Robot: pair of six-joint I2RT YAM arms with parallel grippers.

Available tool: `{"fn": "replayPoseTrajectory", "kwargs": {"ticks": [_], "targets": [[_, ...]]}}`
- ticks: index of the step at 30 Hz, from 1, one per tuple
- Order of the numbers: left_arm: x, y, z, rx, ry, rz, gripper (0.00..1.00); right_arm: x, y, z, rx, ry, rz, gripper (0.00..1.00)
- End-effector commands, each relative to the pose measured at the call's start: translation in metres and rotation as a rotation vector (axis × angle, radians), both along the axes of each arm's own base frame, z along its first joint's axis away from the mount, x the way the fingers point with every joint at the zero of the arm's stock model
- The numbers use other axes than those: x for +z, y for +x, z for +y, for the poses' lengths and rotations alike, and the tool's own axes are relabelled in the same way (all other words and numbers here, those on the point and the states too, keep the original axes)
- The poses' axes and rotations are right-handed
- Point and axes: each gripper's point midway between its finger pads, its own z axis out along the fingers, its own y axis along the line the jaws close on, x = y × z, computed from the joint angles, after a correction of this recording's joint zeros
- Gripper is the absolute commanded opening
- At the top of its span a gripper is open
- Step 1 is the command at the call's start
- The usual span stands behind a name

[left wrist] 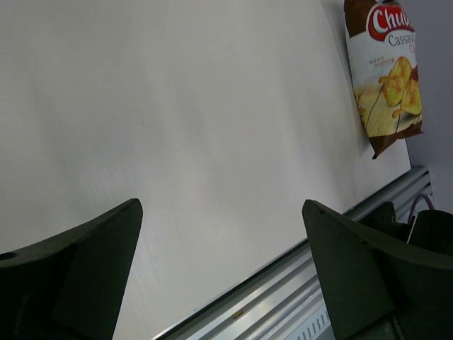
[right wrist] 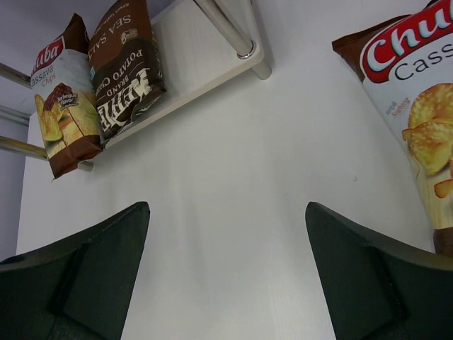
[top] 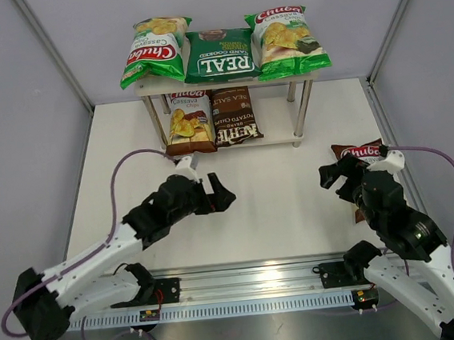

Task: Place and organize the chips bags onto the shelf

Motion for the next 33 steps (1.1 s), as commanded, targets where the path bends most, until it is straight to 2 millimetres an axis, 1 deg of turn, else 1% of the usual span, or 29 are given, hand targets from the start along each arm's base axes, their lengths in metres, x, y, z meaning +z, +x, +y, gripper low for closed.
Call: {"fn": "replayPoseTrajectory", "kwargs": {"ticks": [1, 2, 3, 4, 6, 7, 8, 10, 11, 12, 13, 14, 16, 17, 18, 19, 20, 21, 22, 23, 24, 25, 26, 27, 28, 29, 31, 32, 33], "targets": [[0.040, -0.001, -0.072, -0.142, -0.184, -0.046, 0.99, 0.008, -0.017, -0.026, -0.067, -0.041, -0.008, 0.99], [0.040, 0.001, -0.085, -0.157, -0.183, -0.043, 0.99, 0.005, -0.018, -0.031, -0.097, -0.045, -0.002, 0.99], [0.022, 0.002, -0.100, -0.172, -0.143, -0.007, 0.99, 0.003, -0.018, -0.038, -0.129, -0.063, 0.004, 1.00], [0.036, 0.000, -0.121, -0.207, -0.173, -0.021, 0.99, 0.001, -0.018, -0.039, -0.137, -0.071, 0.009, 0.99], [0.038, -0.004, -0.148, -0.257, -0.193, -0.002, 0.99, -0.002, -0.016, -0.042, -0.160, -0.086, 0.026, 0.99], [0.034, -0.007, -0.171, -0.296, -0.192, 0.020, 0.99, 0.000, -0.013, -0.042, -0.153, -0.104, 0.020, 0.99], [0.035, -0.009, -0.181, -0.311, -0.190, 0.024, 0.99, -0.001, -0.009, -0.040, -0.151, -0.121, 0.027, 0.99], [0.023, -0.016, -0.194, -0.315, -0.155, 0.043, 0.99, -0.002, 0.001, -0.047, -0.216, -0.159, 0.031, 0.99], [0.022, -0.015, -0.196, -0.302, -0.154, 0.042, 0.99, -0.009, 0.011, -0.044, -0.222, -0.201, 0.071, 1.00], [0.021, -0.016, -0.196, -0.298, -0.161, 0.049, 0.99, -0.011, 0.017, -0.045, -0.238, -0.225, 0.089, 0.99], [0.024, -0.017, -0.196, -0.290, -0.186, 0.052, 0.99, -0.003, 0.027, -0.045, -0.244, -0.233, 0.083, 1.00], [0.017, -0.019, -0.192, -0.287, -0.179, 0.063, 0.99, -0.010, 0.039, -0.042, -0.244, -0.263, 0.127, 0.99], [0.014, -0.023, -0.185, -0.287, -0.167, 0.070, 0.99, -0.005, 0.061, -0.049, -0.259, -0.208, 0.138, 1.00], [0.012, -0.021, -0.176, -0.261, -0.153, 0.060, 0.99, -0.009, 0.073, -0.056, -0.272, -0.200, 0.163, 0.99], [0.012, -0.022, -0.170, -0.253, -0.146, 0.057, 0.99, -0.013, 0.083, -0.050, -0.220, -0.145, 0.179, 1.00], [0.010, -0.023, -0.164, -0.247, -0.135, 0.053, 0.99, -0.012, 0.095, -0.077, -0.297, -0.106, 0.175, 0.99], [0.019, -0.025, -0.157, -0.241, -0.150, 0.034, 0.99, -0.024, 0.106, -0.084, -0.299, -0.099, 0.216, 0.99], [0.012, -0.028, -0.149, -0.237, -0.130, 0.037, 0.99, -0.028, 0.114, -0.088, -0.298, -0.101, 0.228, 1.00], [0.011, -0.029, -0.144, -0.234, -0.124, 0.033, 0.99, -0.028, 0.120, -0.105, -0.332, -0.151, 0.240, 1.00], [0.011, -0.029, -0.139, -0.224, -0.119, 0.024, 0.99, -0.044, 0.127, -0.113, -0.350, -0.204, 0.303, 1.00], [0.010, -0.033, -0.131, -0.229, -0.109, 0.017, 0.99, -0.047, 0.128, -0.126, -0.399, -0.263, 0.324, 0.99], [0.009, -0.034, -0.128, -0.232, -0.105, 0.014, 0.99, -0.049, 0.132, -0.131, -0.384, -0.324, 0.345, 1.00], [0.008, -0.035, -0.125, -0.235, -0.099, 0.011, 0.99, -0.061, 0.138, -0.132, -0.360, -0.355, 0.377, 0.99], [0.011, -0.037, -0.121, -0.244, -0.094, -0.003, 0.99, -0.066, 0.145, -0.125, -0.294, -0.363, 0.379, 0.99], [0.003, -0.040, -0.116, -0.247, -0.070, 0.008, 0.99, -0.068, 0.154, -0.123, -0.232, -0.408, 0.363, 0.99], [0.002, -0.042, -0.113, -0.252, -0.061, 0.007, 0.99, -0.078, 0.159, -0.122, -0.214, -0.418, 0.385, 0.99], [0.001, -0.045, -0.104, -0.262, -0.037, -0.003, 0.99, -0.080, 0.165, -0.129, -0.202, -0.478, 0.407, 0.98], [-0.003, -0.046, -0.099, -0.261, -0.020, -0.005, 0.99, -0.092, 0.167, -0.130, -0.186, -0.507, 0.449, 0.98], [-0.001, -0.051, -0.085, -0.271, 0.002, -0.029, 0.99, -0.102, 0.170, -0.141, -0.214, -0.580, 0.499, 0.97]]}}
